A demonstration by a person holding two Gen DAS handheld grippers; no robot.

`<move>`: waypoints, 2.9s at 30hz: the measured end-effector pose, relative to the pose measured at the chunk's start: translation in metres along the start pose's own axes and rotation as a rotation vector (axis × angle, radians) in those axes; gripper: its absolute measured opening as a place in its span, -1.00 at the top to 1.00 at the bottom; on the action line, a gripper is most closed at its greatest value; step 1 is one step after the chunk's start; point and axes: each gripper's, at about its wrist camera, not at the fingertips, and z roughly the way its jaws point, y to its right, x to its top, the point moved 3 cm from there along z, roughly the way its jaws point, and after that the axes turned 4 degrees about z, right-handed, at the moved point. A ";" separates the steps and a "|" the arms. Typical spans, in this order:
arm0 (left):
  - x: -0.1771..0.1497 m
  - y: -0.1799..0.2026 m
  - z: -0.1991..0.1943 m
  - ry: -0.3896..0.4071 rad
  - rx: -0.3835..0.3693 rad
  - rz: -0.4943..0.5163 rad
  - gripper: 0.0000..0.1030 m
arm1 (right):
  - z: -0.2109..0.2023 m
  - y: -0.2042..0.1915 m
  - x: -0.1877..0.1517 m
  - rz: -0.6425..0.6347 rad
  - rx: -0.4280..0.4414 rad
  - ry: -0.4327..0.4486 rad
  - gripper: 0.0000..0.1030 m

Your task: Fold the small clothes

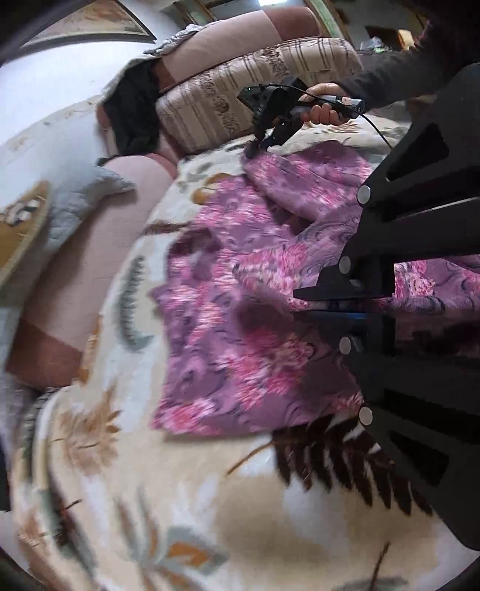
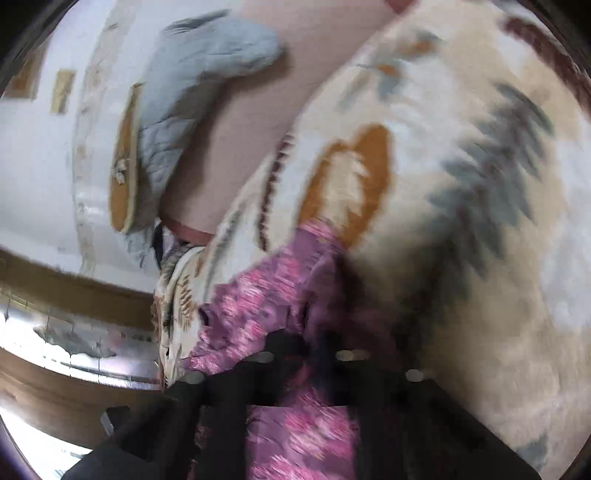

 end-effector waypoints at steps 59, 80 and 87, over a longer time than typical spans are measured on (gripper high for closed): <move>-0.017 -0.016 0.038 -0.050 0.238 -0.198 0.80 | -0.018 -0.012 -0.052 -0.169 -0.171 0.046 0.29; -0.088 -0.043 -0.043 -0.016 0.218 -0.400 0.11 | -0.081 0.072 -0.115 -0.133 -0.272 0.083 0.83; -0.120 -0.020 -0.065 0.039 0.042 -0.456 -0.21 | -0.081 0.077 -0.114 -0.077 -0.189 0.109 0.69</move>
